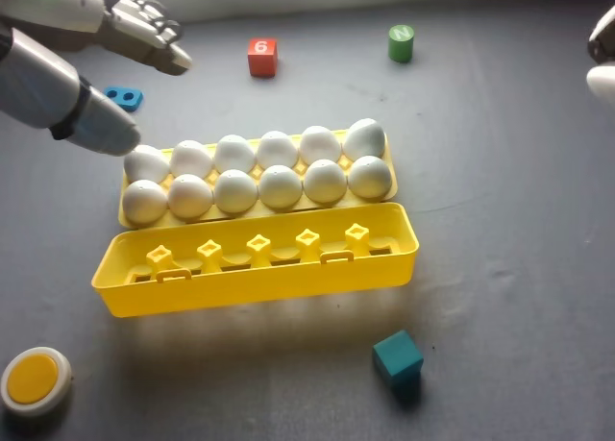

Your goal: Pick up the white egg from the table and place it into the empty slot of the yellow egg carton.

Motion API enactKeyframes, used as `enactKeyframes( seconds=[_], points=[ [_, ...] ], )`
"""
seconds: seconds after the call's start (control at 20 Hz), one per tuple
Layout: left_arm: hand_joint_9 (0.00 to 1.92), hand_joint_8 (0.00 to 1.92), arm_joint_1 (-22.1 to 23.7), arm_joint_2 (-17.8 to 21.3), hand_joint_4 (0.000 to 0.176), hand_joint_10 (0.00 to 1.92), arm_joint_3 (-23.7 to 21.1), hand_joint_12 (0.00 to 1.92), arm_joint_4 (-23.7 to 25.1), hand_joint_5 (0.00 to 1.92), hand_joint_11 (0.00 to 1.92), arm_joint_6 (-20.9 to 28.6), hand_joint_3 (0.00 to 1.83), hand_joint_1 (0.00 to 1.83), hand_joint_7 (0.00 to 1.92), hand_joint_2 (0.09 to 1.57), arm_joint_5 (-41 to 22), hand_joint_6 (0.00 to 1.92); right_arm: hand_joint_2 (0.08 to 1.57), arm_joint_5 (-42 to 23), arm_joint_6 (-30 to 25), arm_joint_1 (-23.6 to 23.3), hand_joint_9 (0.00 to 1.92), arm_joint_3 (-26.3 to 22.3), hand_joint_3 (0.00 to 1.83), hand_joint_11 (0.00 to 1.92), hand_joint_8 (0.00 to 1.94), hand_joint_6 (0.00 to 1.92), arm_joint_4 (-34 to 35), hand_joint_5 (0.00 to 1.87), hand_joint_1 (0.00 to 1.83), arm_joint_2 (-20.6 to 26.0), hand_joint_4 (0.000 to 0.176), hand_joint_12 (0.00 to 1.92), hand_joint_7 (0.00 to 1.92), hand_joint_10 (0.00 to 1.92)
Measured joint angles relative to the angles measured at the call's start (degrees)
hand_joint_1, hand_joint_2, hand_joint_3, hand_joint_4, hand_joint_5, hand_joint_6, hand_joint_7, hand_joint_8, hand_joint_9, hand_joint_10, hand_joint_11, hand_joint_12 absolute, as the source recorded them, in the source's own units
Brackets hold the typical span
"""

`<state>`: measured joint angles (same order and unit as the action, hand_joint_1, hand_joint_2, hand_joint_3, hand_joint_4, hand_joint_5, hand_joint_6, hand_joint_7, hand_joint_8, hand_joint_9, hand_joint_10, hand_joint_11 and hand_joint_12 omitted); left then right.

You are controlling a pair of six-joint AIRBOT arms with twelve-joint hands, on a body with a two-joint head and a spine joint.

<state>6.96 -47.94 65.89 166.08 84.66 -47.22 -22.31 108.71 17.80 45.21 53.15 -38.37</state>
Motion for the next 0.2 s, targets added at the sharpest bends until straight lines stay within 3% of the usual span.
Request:
enactKeyframes(
  seconds=[0.2],
  points=[
    [0.05,0.00,0.0,0.0,0.000,0.00,-1.1,0.00,-1.3,0.12,0.00,0.0,0.00,0.00,0.10,1.27,-0.3,0.00,1.57,0.7,-0.9,-0.1,0.78,-0.1,0.05,0.79,1.94,1.92,0.0,0.72,0.22,-0.1,0.000,1.92,0.83,1.92]
  ],
)
